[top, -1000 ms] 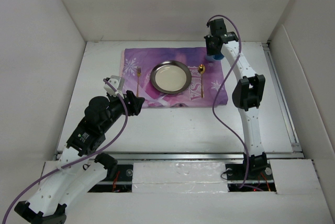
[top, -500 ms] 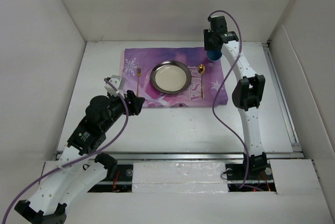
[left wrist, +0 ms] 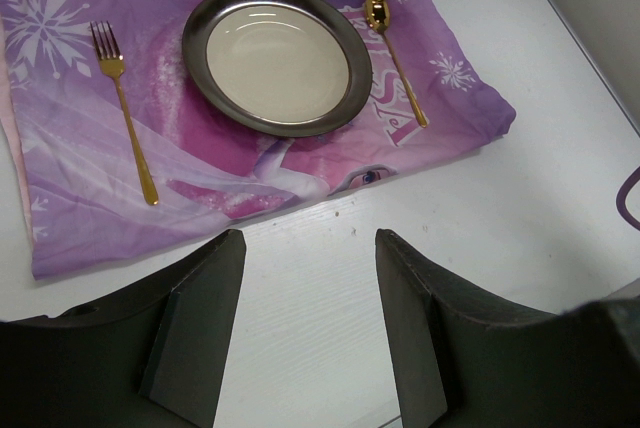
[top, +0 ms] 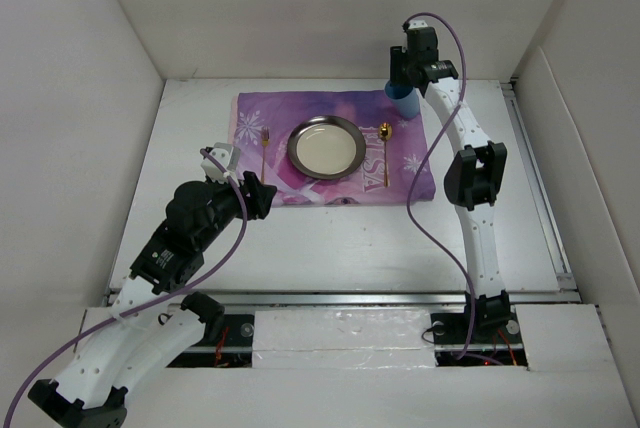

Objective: Set the dinner table for one person

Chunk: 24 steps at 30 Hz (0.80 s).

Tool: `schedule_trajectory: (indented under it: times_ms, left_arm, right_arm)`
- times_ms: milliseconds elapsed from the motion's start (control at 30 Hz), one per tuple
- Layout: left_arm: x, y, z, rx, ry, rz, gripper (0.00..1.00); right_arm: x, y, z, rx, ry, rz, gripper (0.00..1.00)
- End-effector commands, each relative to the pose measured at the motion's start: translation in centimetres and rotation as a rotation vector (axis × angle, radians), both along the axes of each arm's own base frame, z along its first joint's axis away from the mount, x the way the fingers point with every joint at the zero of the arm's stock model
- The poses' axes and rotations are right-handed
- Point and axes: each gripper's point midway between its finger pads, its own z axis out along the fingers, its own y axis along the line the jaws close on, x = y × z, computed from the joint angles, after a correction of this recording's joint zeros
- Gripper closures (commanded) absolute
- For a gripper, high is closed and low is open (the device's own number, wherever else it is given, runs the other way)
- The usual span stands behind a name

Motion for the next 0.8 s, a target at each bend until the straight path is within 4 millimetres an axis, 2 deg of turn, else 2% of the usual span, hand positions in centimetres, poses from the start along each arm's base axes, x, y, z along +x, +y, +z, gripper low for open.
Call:
schedule_trajectory:
  times_ms: [0, 67, 100, 233, 400, 600, 667, 700, 767]
  left_arm:
    - [0.7, 0.4, 1.0, -0.009, -0.042, 0.033, 0.49]
    - [0.8, 0.3, 0.9, -0.006, -0.038, 0.033, 0.49]
    - [0.8, 0.4, 1.0, -0.008, -0.040, 0.035, 0.49]
    - [0.9, 0.2, 0.8, -0.003, -0.031, 0.032, 0.49]
    - [1.0, 0.2, 0.7, 0.003, -0.027, 0.030, 0.49]
    - [1.0, 0.3, 0.7, 0.000, -0.029, 0.035, 0.49]
    - [1.0, 0.3, 0.7, 0.002, -0.028, 0.034, 0.49]
    - [0.9, 0.3, 0.7, 0.002, -0.028, 0.034, 0.49]
    - [1.0, 0.3, 0.6, 0.003, -0.027, 0.036, 0.49]
  right_arm:
    - [2.1, -2.2, 0.8, 0.015, -0.074, -0.044, 0.43]
    - [1.9, -2.3, -0.4, 0.013, -0.046, -0.047, 0.44]
    - [1.9, -3.0, -0.6, 0.011, -0.040, -0.061, 0.45]
    - [1.4, -3.3, -0.7, 0.014, -0.051, -0.072, 0.45]
    - [1.6, -3.6, 0.0, 0.025, -0.057, -0.071, 0.45]
    - [1.6, -3.0, 2.5, 0.054, -0.105, -0.046, 0.46]
    - [1.6, -2.6, 3.4, 0.067, -0.117, -0.027, 0.53]
    - [1.7, -2.6, 3.3, 0.069, -0.115, -0.023, 0.63]
    - [1.7, -2.8, 3.1, 0.082, -0.105, -0.018, 0.64]
